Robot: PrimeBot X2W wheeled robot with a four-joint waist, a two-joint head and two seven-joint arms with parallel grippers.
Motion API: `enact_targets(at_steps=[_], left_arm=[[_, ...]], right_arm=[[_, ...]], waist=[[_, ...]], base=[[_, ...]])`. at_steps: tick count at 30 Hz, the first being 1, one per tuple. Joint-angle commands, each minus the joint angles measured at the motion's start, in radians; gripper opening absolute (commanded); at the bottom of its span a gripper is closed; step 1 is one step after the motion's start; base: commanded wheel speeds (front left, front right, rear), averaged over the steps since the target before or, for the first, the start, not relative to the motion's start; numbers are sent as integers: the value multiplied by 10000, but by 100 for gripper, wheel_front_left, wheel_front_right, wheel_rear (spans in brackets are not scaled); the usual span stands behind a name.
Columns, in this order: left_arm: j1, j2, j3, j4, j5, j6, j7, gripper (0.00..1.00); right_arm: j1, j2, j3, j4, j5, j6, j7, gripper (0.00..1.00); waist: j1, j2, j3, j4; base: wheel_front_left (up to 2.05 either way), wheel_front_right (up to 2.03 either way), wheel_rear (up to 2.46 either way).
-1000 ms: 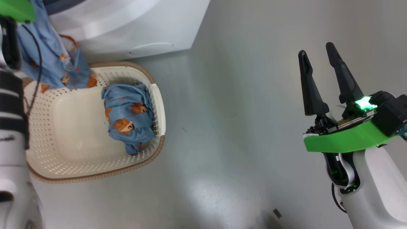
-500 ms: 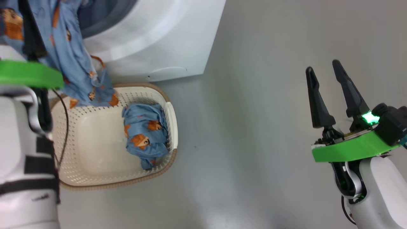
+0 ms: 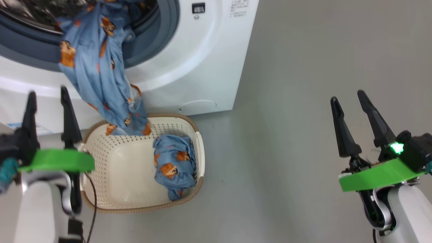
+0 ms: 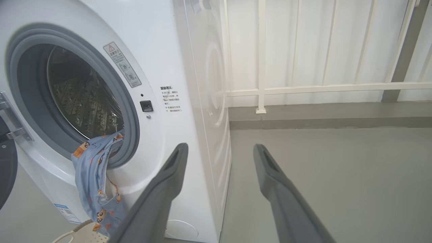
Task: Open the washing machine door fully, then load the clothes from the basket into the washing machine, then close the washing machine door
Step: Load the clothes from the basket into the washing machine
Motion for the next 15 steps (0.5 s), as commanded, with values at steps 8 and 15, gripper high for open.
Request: enact_targets(at_steps=[8,15], left_arm=[[1733,101,383,-987,208,-104,-55,100],[2949,-32,444,-1520,172,-146,-55,100]], right_arm=[[681,-317,81,-130,88,44,-49,100],[1124,-408,38,-130,80,44,-49,100]], waist=[[2,0,-961,336],[2,0,-1439,434]], base=[[0,0,0],[0,0,0]])
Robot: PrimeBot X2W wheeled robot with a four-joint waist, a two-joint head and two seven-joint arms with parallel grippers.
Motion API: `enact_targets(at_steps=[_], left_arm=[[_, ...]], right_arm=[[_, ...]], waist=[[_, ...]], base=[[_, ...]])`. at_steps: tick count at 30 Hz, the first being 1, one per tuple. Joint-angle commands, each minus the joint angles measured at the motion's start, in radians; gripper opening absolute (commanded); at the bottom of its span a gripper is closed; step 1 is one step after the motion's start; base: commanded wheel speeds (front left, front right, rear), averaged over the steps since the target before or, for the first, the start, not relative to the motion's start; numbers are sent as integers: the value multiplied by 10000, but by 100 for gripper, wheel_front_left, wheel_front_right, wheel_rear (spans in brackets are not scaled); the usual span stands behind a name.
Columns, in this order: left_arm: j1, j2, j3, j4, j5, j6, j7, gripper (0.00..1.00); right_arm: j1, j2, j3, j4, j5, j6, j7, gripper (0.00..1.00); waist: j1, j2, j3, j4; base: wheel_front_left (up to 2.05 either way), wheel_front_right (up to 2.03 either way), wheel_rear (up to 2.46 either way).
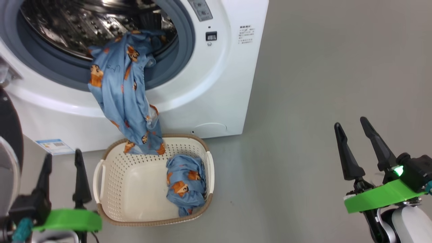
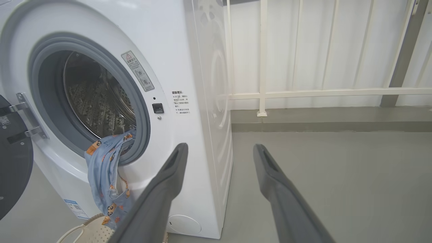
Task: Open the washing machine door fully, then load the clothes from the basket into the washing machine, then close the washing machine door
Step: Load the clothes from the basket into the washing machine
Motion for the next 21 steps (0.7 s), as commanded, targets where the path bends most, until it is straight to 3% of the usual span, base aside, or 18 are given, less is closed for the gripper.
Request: enact_targets(at_steps=[1,10,21], left_arm=[[122,174,334,-360,59,-17,-61,100],[1210,45,416,-1152,-86,-2,-61,100],[1362,-2,364,-1323,-197,76,-61,100]], right_arm=[[99,-193,147,-217,78,46,-49,100],[410,-132,55,-311,48,46,-49,100],[393,-115,-47,-392,30,46,-49,100]], waist=[[0,0,-203,43],[0,0,-360,-16],[0,0,-217,-16]], base=[[0,0,0],[0,0,0],[0,0,0]])
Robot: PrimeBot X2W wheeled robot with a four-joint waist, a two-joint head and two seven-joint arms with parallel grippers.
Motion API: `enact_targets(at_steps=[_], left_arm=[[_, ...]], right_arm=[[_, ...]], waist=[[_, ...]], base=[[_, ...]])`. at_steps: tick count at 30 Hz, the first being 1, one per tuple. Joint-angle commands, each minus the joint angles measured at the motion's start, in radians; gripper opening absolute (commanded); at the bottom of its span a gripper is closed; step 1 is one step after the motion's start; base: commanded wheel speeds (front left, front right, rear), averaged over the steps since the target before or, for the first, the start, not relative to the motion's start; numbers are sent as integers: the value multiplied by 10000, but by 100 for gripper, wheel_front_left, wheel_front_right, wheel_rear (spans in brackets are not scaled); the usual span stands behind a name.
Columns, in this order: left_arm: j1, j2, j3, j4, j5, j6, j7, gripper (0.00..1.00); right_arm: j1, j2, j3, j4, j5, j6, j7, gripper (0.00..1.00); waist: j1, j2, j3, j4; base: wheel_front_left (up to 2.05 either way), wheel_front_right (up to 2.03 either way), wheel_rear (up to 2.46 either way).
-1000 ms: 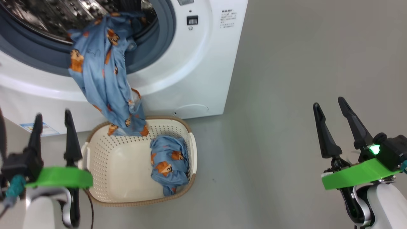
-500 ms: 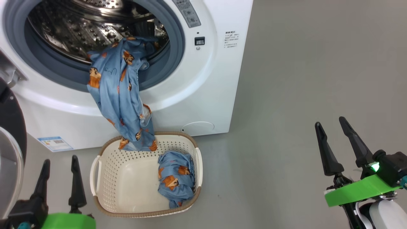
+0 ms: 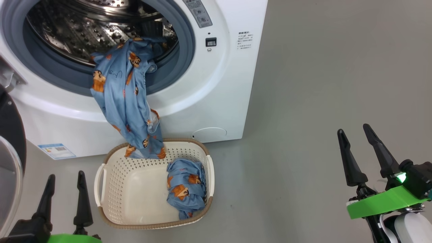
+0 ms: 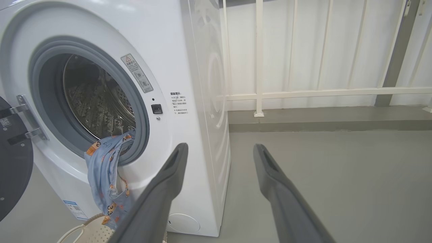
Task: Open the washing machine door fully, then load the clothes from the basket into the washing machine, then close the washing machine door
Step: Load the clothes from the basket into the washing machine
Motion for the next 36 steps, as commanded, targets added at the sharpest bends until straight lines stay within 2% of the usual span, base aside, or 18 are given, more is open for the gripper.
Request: enact_targets(at_steps=[1,10,16,29,36], left_arm=[[-75,92,254,-273,-73,66,-63,100],[-632,85,105,414,-263,57,-63,100],[-1396,83,37,1041,-335,54,-63,100],[-3955,93,-174,3202,-260,-42,-63,100],[-5368,291,-438,4513,-286,-77,-63,100]], right_arm=[[-25,-123,89,-279,31,44,-49,100],[-350,11,108,-384,25,44,-49,100],[-713,124,30,-501,24,44,-49,100],[-1935,351,-90,-796,22,44,-49,100],[-2437,361,-49,-909,12,44,-49,100]], waist=[[0,0,76,4],[0,0,762,-34],[0,0,1653,-76],[0,0,3773,-145],[0,0,4669,-225]], base=[[0,0,0],[0,0,0],[0,0,0],[0,0,0],[0,0,0]])
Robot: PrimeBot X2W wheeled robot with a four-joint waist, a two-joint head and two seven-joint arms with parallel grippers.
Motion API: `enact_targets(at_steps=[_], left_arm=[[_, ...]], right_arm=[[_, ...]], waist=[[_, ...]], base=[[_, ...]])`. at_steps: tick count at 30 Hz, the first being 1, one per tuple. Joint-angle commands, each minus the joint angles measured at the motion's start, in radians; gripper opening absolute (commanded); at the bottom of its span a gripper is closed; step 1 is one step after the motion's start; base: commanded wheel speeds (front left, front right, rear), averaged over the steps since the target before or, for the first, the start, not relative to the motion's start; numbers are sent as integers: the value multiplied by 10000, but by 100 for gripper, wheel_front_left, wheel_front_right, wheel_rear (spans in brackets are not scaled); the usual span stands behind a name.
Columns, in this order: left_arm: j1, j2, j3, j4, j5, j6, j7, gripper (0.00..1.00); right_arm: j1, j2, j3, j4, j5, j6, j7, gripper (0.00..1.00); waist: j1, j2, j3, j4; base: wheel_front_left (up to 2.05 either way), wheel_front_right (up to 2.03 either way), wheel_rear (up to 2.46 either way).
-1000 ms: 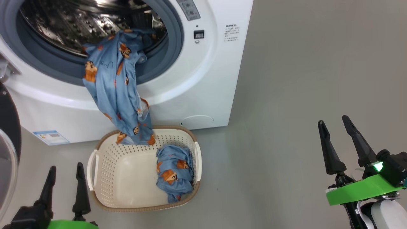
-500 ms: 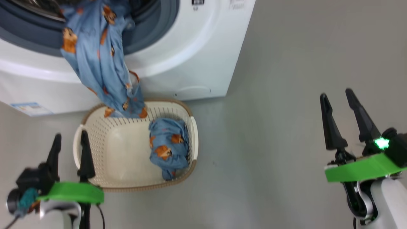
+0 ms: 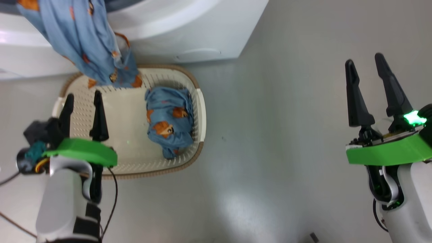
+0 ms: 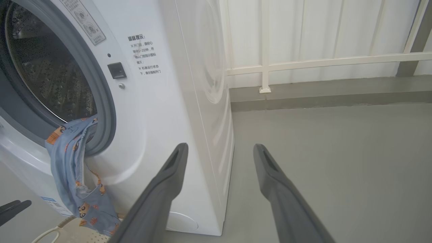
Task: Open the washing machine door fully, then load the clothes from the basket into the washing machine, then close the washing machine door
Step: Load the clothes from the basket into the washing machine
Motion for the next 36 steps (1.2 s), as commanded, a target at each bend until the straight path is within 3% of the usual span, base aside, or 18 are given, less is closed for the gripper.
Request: enact_targets(at_steps=[1,16,30,31,32,33,34,36], left_arm=[[-200,336,119,93,-81,-44,-63,100],[-2524,1505,-823,2467,-290,-49,-63,100],[-3855,1825,-884,3106,-201,-49,-63,100],[-3907,1844,-847,3071,-210,-49,-63,82],[-3943,1856,-808,3046,-216,-49,-63,36],[-3969,1858,-765,3031,-225,-49,-63,22],[-3979,1846,-729,3020,-233,-49,-63,0],[-3967,1812,-692,3013,-233,-49,-63,0]], right_arm=[[-76,-43,164,-289,11,46,-49,100],[-616,210,324,-485,26,46,-49,100],[-739,332,397,-547,43,46,-49,100],[-748,342,400,-545,45,46,-49,100],[-755,350,394,-546,45,46,-49,100],[-762,356,384,-548,43,46,-49,100],[-765,360,370,-546,39,46,-49,100],[-758,362,332,-538,27,46,-49,100]], waist=[[-3,0,661,-100],[-3,0,2000,-728],[-3,0,2311,-1047],[-3,0,2307,-1068],[-3,0,2303,-1084],[-3,0,2300,-1092],[-3,0,2287,-1092],[-3,0,2251,-1067]], base=[[0,0,0],[0,0,0],[0,0,0],[0,0,0],[0,0,0],[0,0,0],[0,0,0],[0,0,0]])
